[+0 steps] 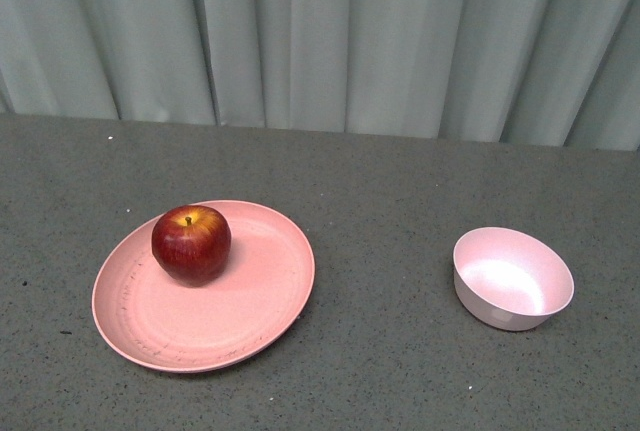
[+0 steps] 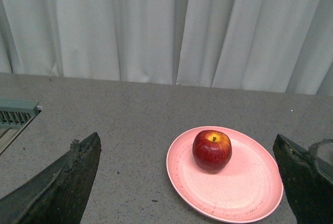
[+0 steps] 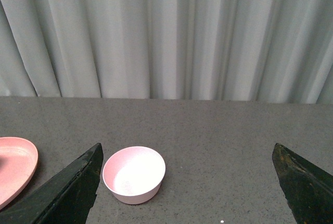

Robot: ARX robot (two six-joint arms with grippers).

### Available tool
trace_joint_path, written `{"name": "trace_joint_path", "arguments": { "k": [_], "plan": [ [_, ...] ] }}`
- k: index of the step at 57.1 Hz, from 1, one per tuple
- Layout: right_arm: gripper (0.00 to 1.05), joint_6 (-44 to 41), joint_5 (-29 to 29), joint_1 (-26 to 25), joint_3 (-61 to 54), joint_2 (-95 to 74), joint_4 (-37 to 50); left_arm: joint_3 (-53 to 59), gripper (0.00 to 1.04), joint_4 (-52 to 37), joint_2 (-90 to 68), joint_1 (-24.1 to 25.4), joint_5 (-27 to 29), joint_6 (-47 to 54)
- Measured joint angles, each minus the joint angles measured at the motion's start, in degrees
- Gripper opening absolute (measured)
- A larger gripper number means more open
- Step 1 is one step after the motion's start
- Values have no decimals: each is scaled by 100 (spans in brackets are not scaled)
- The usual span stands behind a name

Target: Move apple from plate to bowl

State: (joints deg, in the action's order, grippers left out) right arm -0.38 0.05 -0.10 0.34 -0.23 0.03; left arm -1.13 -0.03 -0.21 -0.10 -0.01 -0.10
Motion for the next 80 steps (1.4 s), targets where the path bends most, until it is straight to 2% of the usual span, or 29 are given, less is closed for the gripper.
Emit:
{"name": "trace_joint_path", "arguments": {
  "k": [80],
  "plan": [
    [95,0,0,0,0,0,0,0,98,0,0,0,0,0]
  ]
}}
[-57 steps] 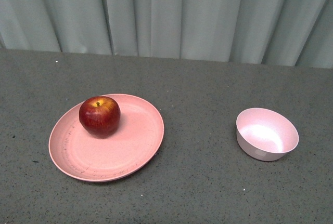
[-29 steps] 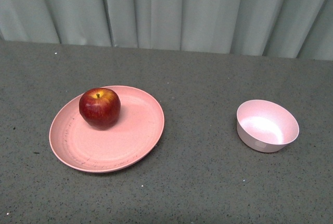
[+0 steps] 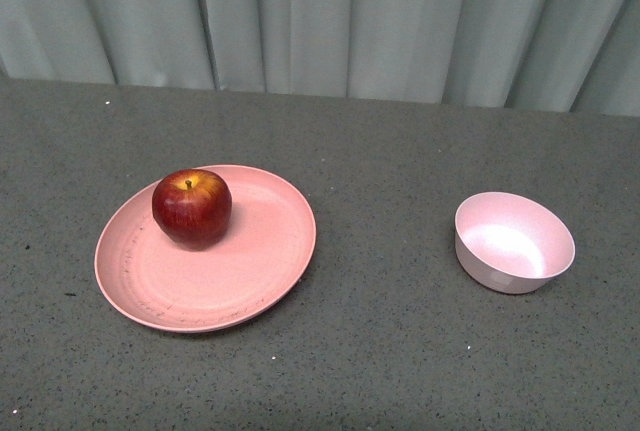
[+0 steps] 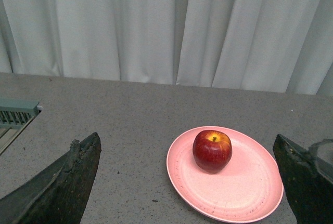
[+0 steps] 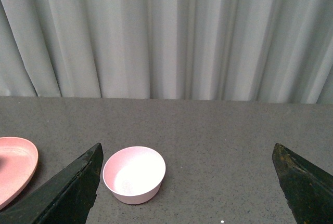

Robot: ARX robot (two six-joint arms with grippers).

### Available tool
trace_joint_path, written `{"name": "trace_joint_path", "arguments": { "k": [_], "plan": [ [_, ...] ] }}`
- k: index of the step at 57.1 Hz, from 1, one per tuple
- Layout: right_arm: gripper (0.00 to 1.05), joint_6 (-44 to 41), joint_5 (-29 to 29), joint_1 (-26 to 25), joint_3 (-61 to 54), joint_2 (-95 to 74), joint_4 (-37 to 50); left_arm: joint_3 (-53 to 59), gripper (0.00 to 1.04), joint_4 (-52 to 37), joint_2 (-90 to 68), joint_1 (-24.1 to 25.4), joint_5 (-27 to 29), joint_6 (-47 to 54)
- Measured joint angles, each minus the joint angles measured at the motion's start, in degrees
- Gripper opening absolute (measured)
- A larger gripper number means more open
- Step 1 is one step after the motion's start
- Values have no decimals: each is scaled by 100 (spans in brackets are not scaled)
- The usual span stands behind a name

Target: Move apple from plate to bowl

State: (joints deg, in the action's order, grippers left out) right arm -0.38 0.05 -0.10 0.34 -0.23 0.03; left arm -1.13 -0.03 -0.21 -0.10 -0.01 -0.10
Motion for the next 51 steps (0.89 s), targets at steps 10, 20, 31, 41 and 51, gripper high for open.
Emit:
{"name": "trace_joint_path", "arguments": {
  "k": [10,20,31,41,51],
  "plan": [
    [95,0,0,0,0,0,0,0,98,0,0,0,0,0],
    [95,0,0,0,0,0,0,0,98,0,0,0,0,0],
    [95,2,0,0,0,0,0,0,98,0,0,0,0,0],
    [95,0,0,0,0,0,0,0,98,0,0,0,0,0],
    [95,0,0,0,0,0,0,0,98,0,0,0,0,0]
  ]
}}
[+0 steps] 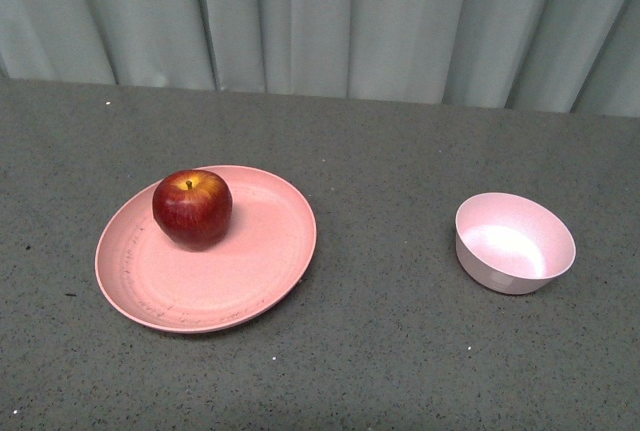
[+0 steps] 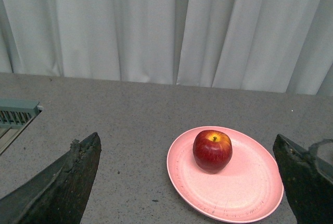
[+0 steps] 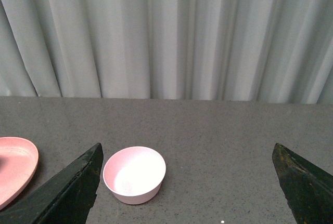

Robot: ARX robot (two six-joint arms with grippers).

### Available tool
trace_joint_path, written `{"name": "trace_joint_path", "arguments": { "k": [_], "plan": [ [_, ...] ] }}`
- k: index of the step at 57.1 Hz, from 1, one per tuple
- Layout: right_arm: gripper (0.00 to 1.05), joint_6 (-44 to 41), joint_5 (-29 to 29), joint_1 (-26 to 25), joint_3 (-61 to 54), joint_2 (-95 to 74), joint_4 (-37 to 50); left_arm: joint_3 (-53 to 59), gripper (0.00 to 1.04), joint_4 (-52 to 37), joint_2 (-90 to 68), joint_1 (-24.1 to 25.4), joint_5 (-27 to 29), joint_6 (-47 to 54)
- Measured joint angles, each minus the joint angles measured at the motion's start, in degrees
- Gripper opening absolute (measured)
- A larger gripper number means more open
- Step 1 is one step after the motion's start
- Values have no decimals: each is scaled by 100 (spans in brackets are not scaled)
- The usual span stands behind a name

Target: Move apple from plate to bowl

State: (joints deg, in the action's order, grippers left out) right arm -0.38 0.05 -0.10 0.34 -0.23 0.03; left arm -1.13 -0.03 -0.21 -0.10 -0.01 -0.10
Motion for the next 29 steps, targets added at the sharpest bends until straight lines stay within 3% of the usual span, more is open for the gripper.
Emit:
{"name": "trace_joint_path", "arguments": {
  "k": [7,12,29],
  "plan": [
    [95,-214,-483,184,79,-181,-354,0,98,0,0,0,0,0],
    [95,-339,-481,326,116,-706,-299,0,98,0,0,0,2,0],
    [95,-726,219,544,966,-4627,1725,0,98,0,0,0,2,0]
  ]
}}
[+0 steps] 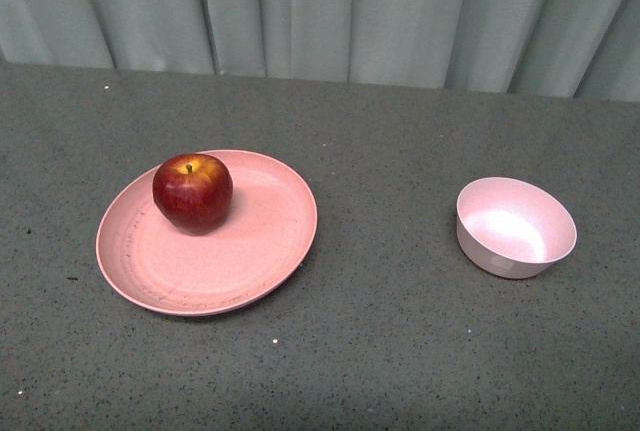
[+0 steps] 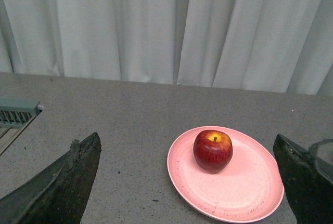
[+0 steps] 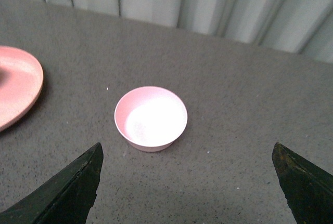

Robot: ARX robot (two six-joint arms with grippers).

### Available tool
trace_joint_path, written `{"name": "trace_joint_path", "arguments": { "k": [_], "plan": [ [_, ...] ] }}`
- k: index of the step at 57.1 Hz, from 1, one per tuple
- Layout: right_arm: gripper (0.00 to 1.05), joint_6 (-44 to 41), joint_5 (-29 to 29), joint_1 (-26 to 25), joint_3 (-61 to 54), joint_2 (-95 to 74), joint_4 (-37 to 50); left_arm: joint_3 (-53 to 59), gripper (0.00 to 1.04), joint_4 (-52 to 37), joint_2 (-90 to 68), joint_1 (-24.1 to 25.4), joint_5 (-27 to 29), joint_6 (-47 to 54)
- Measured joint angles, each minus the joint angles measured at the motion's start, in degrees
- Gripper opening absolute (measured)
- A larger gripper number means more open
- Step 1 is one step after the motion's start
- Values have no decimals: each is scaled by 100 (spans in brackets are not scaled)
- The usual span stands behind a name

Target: Move apple from plate to bowl

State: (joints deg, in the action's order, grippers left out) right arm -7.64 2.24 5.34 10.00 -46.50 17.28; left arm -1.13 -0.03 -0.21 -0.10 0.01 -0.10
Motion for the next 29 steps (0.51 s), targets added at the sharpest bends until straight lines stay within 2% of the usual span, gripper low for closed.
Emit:
{"name": "trace_joint_path", "arguments": {
  "k": [13,29],
  "plan": [
    [95,-358,87,247,1117,-2765,291,0,98,0,0,0,0,0],
    [95,-732,144,452,2605,-5045,-328,0,98,0,0,0,0,0]
  ]
}}
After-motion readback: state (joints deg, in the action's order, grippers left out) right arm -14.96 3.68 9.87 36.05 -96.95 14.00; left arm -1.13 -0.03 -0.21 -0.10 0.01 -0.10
